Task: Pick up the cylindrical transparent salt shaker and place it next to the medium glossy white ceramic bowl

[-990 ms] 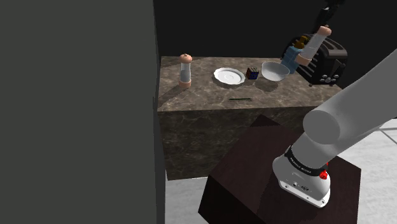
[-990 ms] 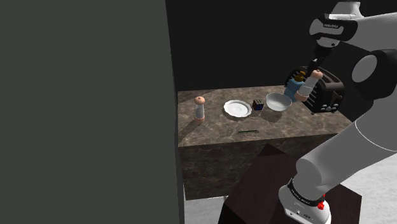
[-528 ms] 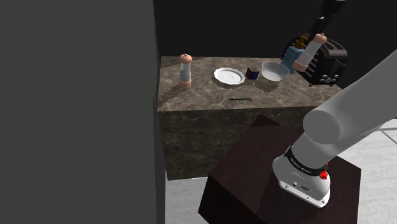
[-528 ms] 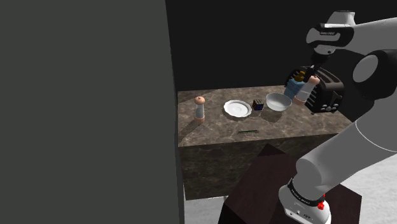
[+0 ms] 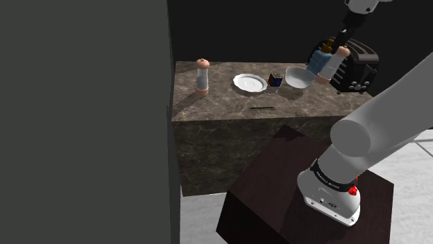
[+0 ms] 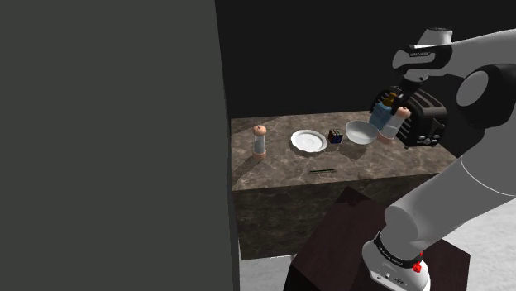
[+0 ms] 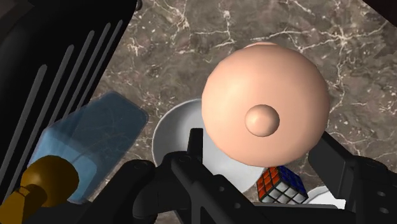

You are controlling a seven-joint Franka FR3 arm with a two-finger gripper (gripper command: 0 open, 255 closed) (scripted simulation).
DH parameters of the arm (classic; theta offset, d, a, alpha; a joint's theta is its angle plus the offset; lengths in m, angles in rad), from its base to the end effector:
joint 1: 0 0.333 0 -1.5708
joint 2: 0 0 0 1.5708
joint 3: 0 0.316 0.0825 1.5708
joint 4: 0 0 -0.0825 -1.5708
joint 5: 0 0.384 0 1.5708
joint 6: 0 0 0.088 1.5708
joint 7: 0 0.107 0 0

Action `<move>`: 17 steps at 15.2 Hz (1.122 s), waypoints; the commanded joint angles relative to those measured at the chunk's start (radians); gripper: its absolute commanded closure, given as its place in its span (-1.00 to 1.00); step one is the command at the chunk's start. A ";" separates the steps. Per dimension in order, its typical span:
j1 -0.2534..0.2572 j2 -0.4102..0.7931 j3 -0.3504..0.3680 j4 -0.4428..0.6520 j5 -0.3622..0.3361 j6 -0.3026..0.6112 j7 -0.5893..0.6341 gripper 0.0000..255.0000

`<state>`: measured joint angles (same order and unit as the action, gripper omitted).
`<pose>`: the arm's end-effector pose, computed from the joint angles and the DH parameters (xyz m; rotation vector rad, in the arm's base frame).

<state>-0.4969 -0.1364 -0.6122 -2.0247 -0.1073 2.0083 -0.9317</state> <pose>0.2221 -0.4861 0.5063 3.0406 -0.2070 0.0501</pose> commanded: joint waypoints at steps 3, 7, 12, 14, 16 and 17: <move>-0.002 0.013 -0.006 -0.044 0.005 0.055 -0.005 1.00; -0.003 0.029 -0.011 -0.083 0.014 0.109 -0.011 1.00; -0.003 0.056 -0.018 -0.128 0.029 0.177 -0.022 1.00; -0.004 0.069 -0.021 -0.144 0.037 0.204 -0.027 1.00; -0.004 0.083 -0.023 -0.160 0.046 0.231 -0.034 1.00; -0.004 0.090 -0.024 -0.167 0.051 0.244 -0.037 1.00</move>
<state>-0.5013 -0.0558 -0.6356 -2.1876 -0.0628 2.2395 -0.9654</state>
